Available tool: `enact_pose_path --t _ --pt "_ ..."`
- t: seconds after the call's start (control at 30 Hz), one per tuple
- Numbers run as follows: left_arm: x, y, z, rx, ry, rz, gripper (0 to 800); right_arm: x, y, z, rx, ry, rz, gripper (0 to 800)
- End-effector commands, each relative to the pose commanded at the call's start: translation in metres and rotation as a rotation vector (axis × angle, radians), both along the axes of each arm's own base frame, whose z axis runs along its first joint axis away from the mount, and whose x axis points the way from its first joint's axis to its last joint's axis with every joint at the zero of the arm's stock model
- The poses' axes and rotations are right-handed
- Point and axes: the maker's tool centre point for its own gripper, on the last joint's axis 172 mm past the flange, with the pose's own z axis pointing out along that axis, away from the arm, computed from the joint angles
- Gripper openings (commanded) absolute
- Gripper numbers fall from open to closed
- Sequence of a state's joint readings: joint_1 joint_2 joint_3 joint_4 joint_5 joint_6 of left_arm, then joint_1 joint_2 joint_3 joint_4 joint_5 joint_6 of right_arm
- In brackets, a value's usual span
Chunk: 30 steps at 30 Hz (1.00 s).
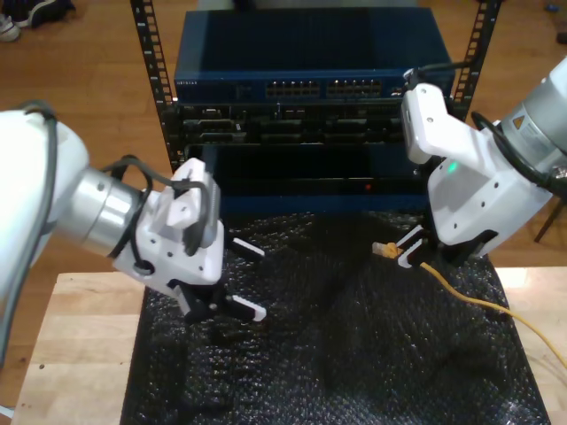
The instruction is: Grab the cable and plug it in
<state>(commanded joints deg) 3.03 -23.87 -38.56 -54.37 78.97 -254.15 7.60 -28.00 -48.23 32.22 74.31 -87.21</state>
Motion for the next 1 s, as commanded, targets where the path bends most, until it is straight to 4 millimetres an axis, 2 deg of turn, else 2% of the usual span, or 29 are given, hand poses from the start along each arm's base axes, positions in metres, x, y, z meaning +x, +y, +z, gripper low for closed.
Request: enact_pose_path --t 0.2,0.5,0.83,1.0 --pt "0.013 -0.008 0.017 -0.046 -0.023 0.019 800 0.002 0.009 0.010 0.034 0.006 -0.025 6" --pt "0.023 -0.011 0.033 -0.062 -0.056 0.019 799 0.009 0.017 0.027 0.042 -0.013 -0.034 6" --pt "0.039 -0.020 0.068 -0.127 -0.103 0.037 795 0.004 0.048 0.043 0.050 -0.014 0.003 7" --pt "0.035 -0.026 0.075 -0.157 -0.098 0.027 775 0.007 0.057 0.043 0.052 -0.027 0.005 6"
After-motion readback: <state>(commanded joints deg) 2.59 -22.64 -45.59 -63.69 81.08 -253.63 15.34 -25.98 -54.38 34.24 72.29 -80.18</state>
